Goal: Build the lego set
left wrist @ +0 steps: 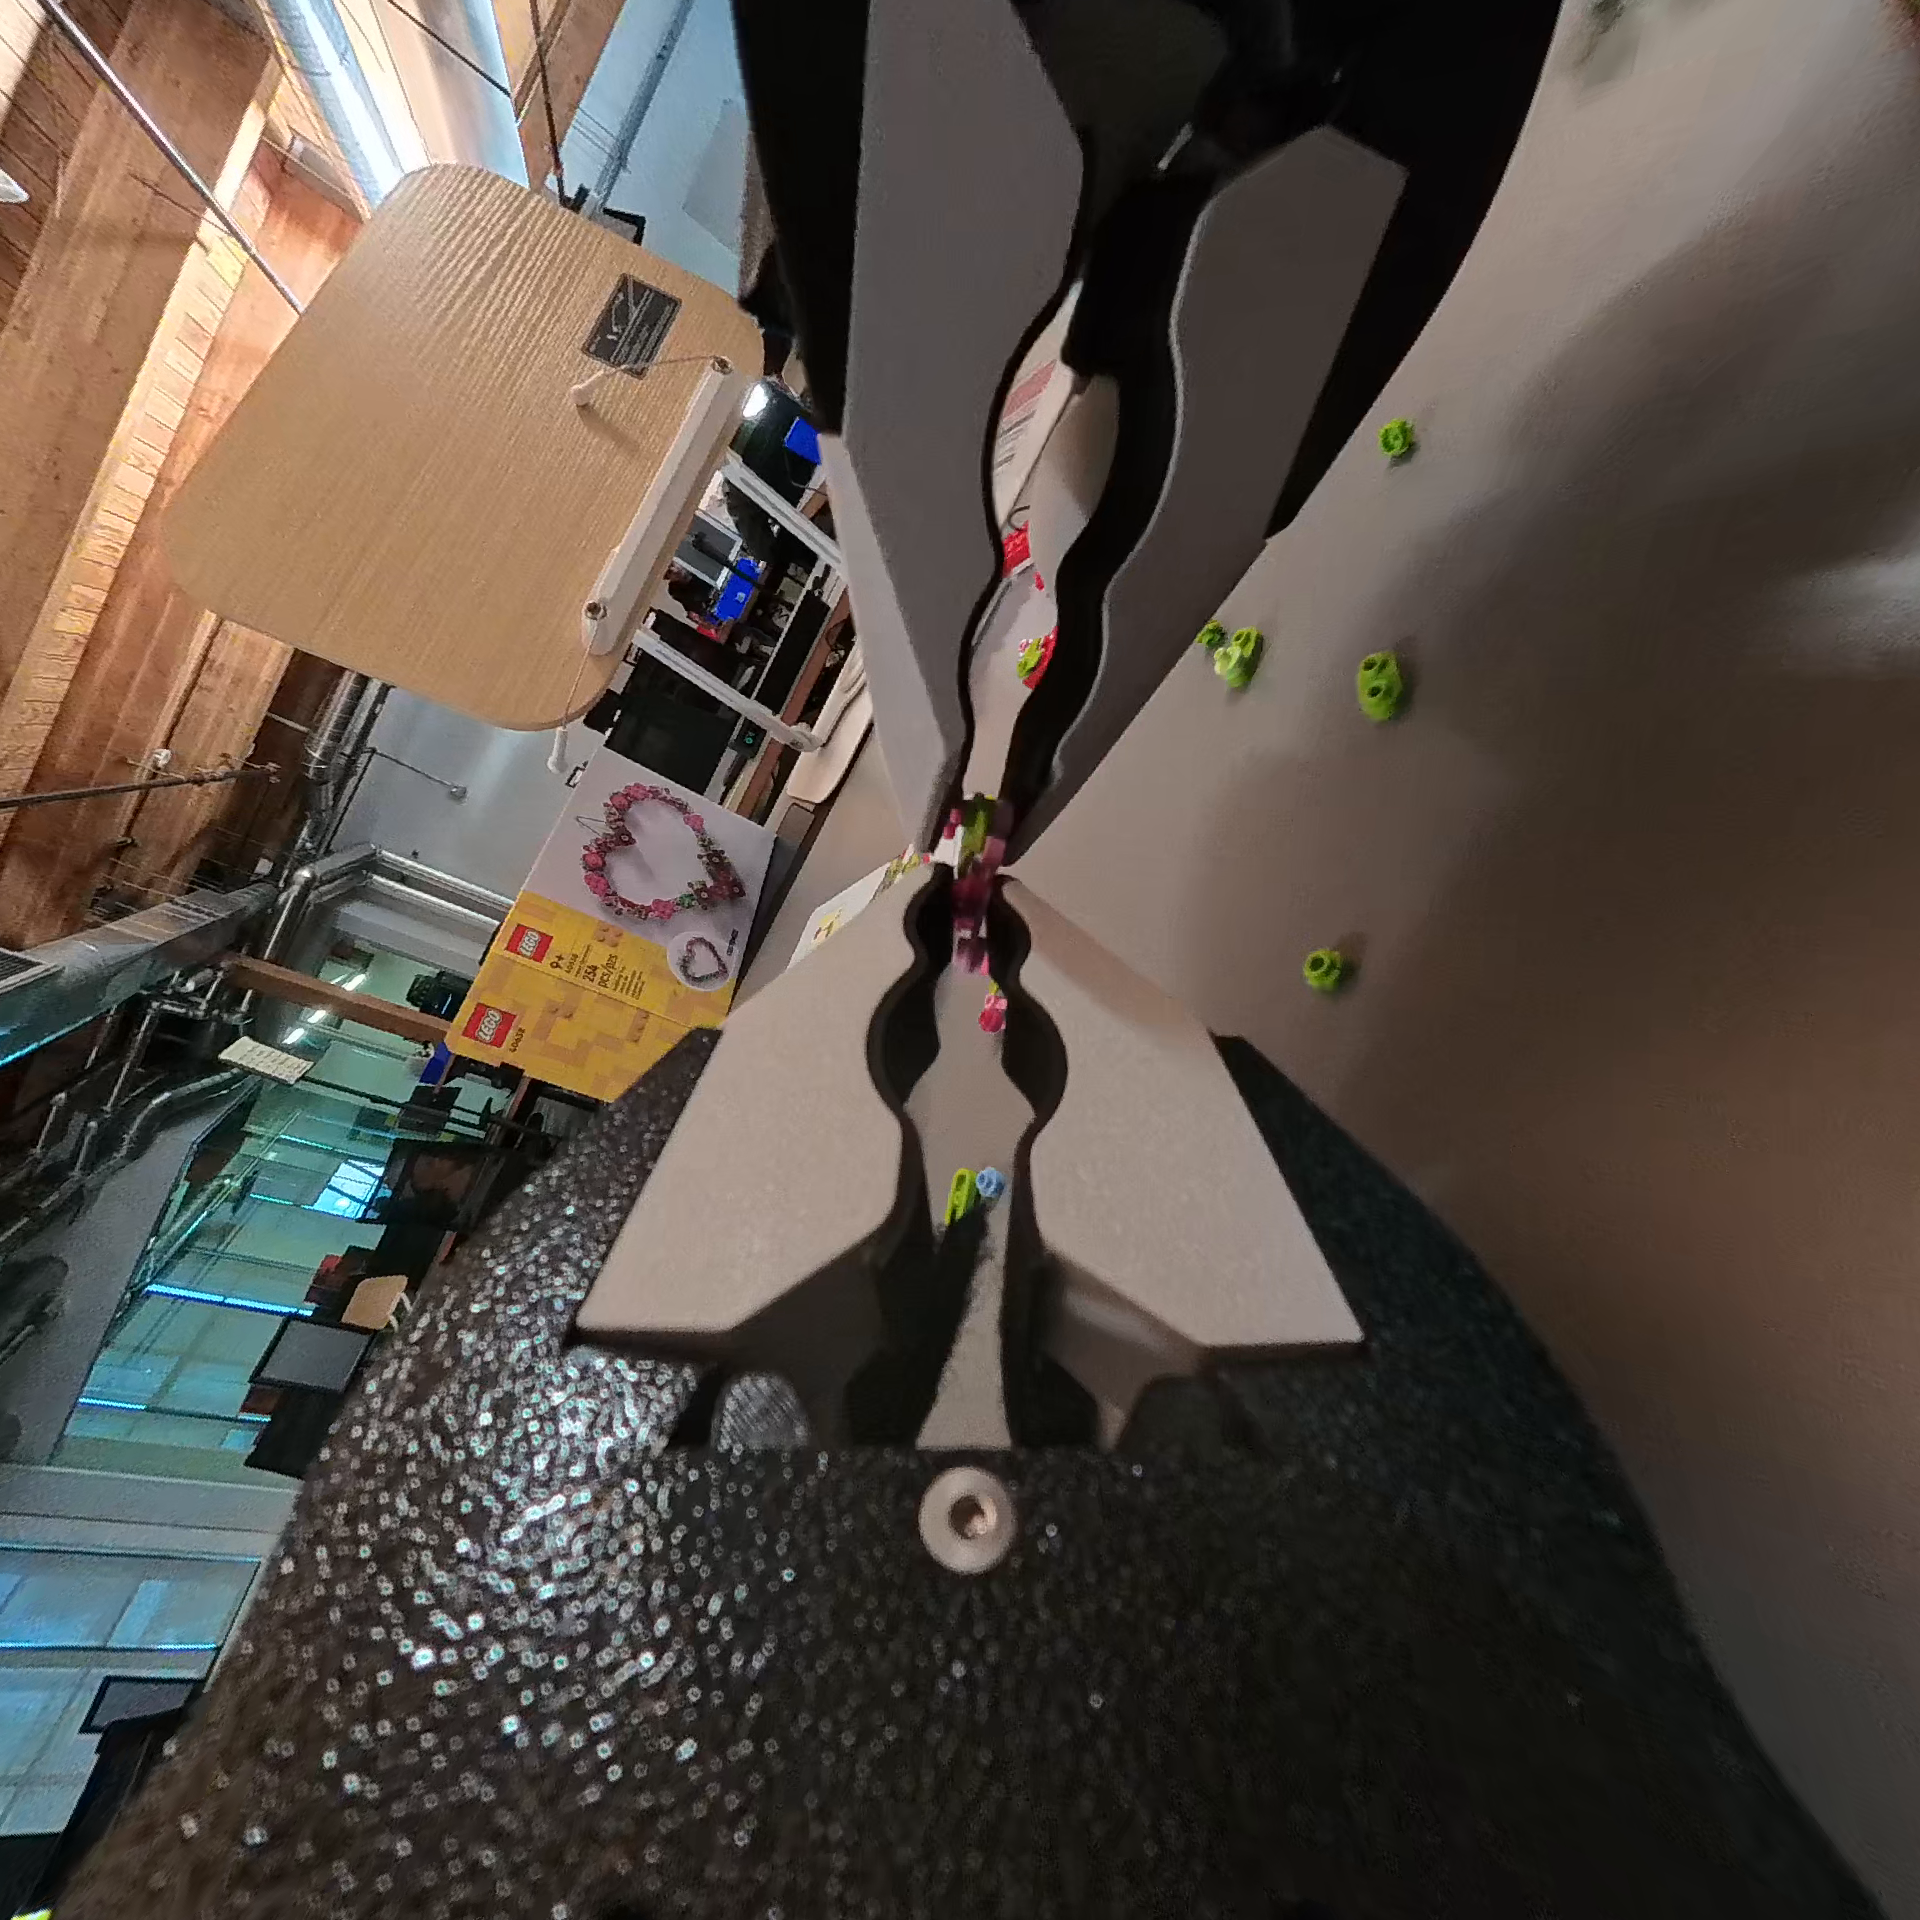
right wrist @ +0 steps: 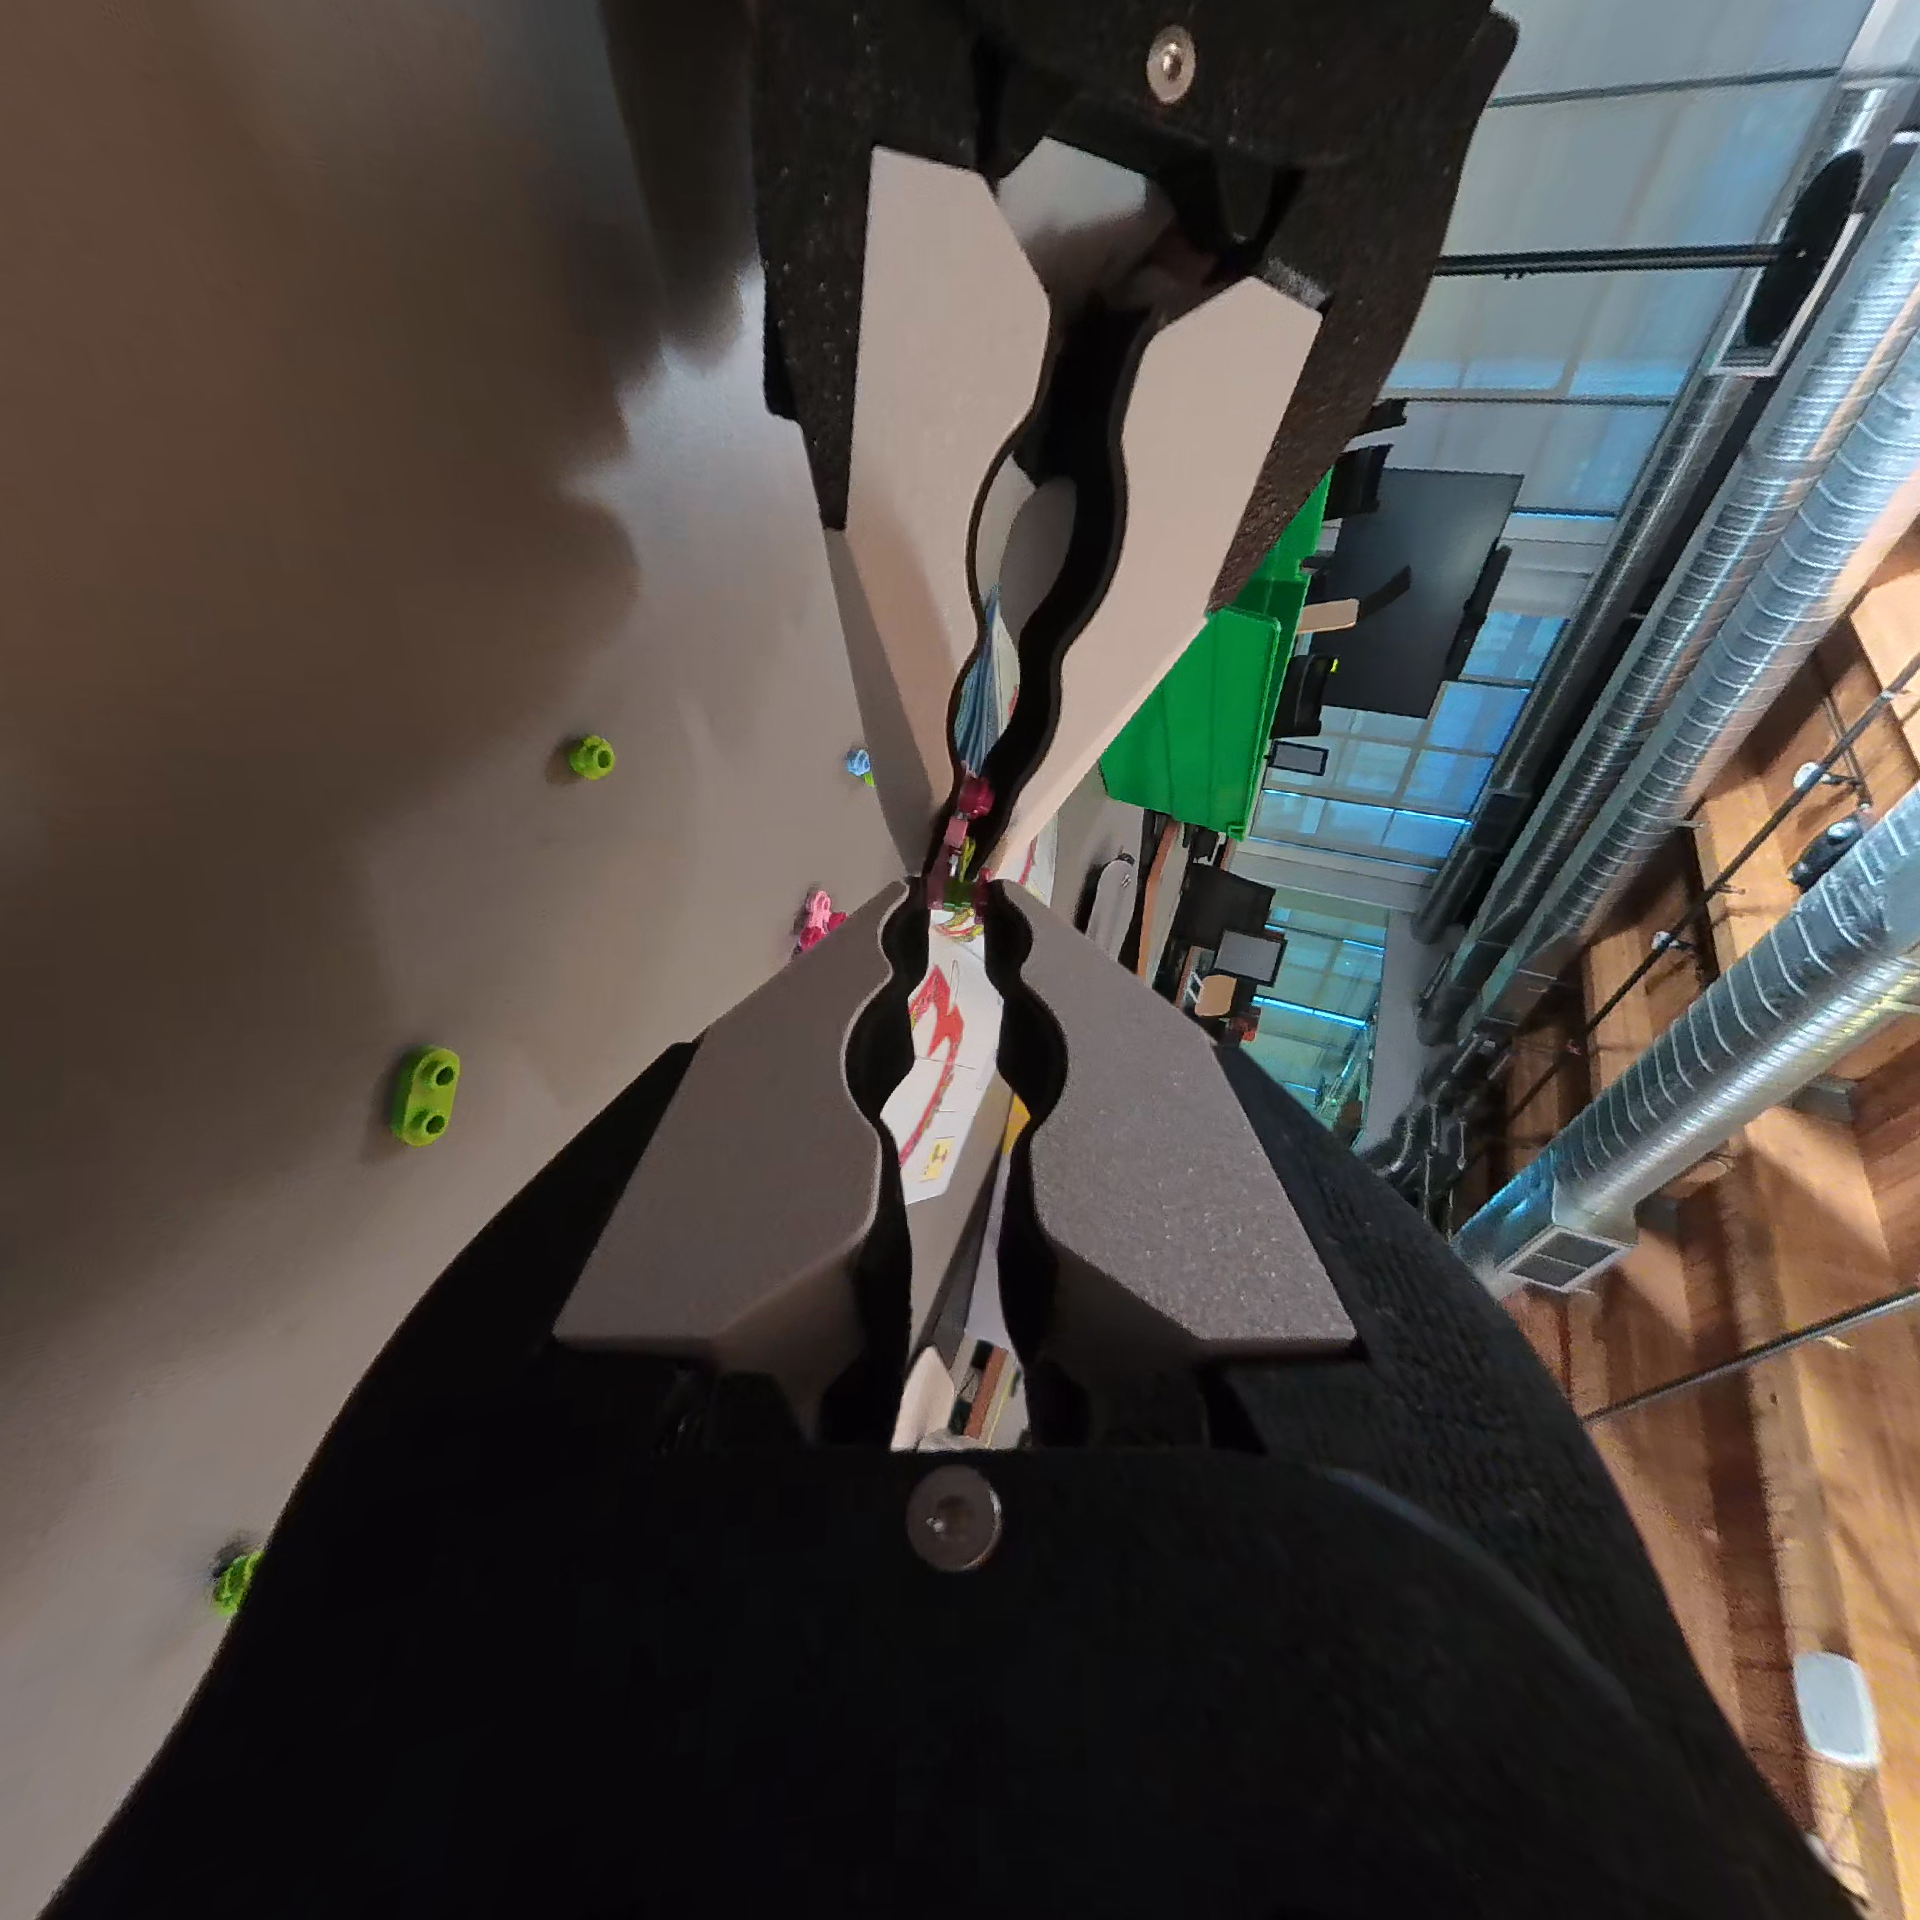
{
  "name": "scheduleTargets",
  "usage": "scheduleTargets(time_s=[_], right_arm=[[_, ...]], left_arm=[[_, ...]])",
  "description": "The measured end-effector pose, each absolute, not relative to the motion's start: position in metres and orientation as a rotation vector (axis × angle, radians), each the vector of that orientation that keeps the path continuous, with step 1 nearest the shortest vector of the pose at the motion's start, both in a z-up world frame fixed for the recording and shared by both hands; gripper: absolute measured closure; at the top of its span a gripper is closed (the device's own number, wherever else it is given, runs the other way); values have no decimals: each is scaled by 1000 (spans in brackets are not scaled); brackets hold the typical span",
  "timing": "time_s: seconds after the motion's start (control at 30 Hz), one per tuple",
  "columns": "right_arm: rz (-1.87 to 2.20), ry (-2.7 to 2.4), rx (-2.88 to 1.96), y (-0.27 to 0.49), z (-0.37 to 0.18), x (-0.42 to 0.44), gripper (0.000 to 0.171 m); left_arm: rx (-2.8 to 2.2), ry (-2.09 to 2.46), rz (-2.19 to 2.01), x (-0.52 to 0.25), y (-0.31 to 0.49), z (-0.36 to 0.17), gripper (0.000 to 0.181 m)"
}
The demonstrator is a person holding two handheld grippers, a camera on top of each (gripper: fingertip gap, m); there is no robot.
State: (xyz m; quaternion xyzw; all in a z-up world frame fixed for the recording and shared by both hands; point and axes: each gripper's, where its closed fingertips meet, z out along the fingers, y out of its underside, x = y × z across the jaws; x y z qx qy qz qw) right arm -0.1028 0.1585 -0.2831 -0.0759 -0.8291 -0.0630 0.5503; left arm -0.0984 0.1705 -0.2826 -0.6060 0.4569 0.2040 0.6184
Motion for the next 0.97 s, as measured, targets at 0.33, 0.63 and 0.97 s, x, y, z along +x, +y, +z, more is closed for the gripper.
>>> scheduleTargets(time_s=[0.33,0.63,0.97], right_arm=[[117,-1972,-382,167,-280,-98,141],[331,-1903,-702,199,-255,-85,138],[471,-1893,-817,200,-254,-85,146]], left_arm=[[-1459,1103,561,-110,176,-297,177],[-1818,1106,415,-133,180,-336,177],[-1999,1069,286,-125,174,-335,158]])
